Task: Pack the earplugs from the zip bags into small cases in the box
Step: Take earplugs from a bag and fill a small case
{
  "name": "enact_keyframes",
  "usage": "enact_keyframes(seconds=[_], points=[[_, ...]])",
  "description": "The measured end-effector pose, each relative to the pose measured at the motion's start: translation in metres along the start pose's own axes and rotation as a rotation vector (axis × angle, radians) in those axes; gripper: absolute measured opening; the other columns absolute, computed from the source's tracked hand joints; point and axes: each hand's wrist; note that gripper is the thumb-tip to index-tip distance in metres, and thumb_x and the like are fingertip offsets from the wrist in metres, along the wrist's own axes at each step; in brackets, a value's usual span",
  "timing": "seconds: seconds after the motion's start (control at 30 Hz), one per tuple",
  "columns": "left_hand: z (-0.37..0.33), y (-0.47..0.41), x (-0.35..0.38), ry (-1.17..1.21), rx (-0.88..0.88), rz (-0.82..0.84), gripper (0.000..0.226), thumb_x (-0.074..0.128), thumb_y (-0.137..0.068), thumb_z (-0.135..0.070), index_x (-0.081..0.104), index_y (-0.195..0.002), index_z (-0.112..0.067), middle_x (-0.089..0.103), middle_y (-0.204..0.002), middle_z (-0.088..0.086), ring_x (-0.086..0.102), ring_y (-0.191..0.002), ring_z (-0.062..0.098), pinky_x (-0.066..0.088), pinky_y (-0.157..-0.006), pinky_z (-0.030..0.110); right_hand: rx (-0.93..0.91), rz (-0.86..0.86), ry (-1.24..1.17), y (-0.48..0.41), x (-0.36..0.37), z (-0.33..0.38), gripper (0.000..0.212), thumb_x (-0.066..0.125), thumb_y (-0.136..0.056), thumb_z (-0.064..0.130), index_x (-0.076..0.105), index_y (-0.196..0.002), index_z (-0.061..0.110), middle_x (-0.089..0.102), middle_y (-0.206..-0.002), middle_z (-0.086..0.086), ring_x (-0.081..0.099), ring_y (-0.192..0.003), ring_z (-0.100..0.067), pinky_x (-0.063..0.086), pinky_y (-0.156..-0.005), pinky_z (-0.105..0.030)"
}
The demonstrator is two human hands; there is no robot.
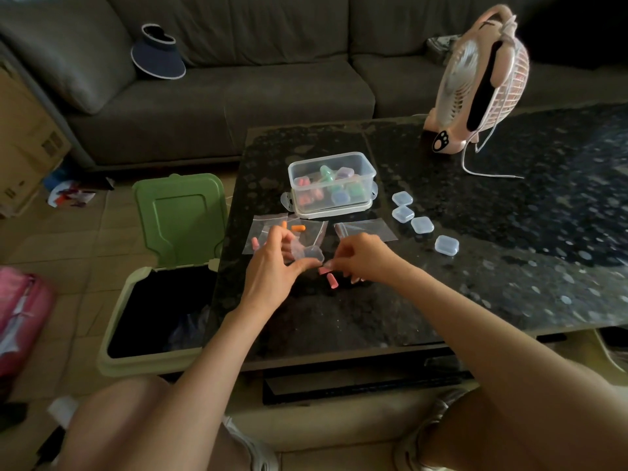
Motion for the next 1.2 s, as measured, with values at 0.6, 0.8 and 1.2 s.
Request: enact_keyframes(seconds=[0.6, 0.8, 1.2], points=[[0.000, 0.001, 0.007, -0.016, 0.009, 0.029, 0.041, 0.076, -0.073, -0.026, 0.045, -0.098, -0.018, 0.059, -0.088, -0.017, 0.058, -0.089, 0.000, 0.002, -0.119, 0.041, -0.368, -0.162, 0.196, 0.005, 0.005, 0.008, 0.019, 0.068, -0.084, 0.033, 0.069, -0.093, 0.017, 0.062, -0.087, 0.004, 0.054, -0.074, -0.009, 0.043, -0.064, -0.021], [-0.003, 0.001, 0.005, 0.055, -0.015, 0.047, 0.051, 0.070, -0.063, -0.046, 0.043, -0.098, -0.020, 0.063, -0.090, -0.011, 0.061, -0.089, 0.008, 0.001, -0.117, 0.052, -0.382, -0.254, 0.000, -0.003, 0.010, 0.008, 0.012, 0.074, -0.078, 0.027, 0.073, -0.087, 0.018, 0.067, -0.082, 0.001, 0.059, -0.074, -0.014, 0.051, -0.070, -0.032], [0.011, -0.006, 0.006, 0.164, -0.063, -0.023, 0.052, 0.077, -0.058, -0.050, 0.043, -0.090, -0.028, 0.063, -0.084, -0.017, 0.064, -0.088, 0.002, 0.034, -0.103, 0.061, -0.199, -0.272, -0.033, -0.010, 0.006, 0.002, 0.011, 0.066, -0.085, 0.016, 0.069, -0.096, 0.018, 0.067, -0.094, 0.003, 0.057, -0.083, -0.008, 0.051, -0.080, -0.028]])
Point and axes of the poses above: each hand's wrist, its own y-axis away from the middle knuckle, its own x-axis out of the palm, z = x × y
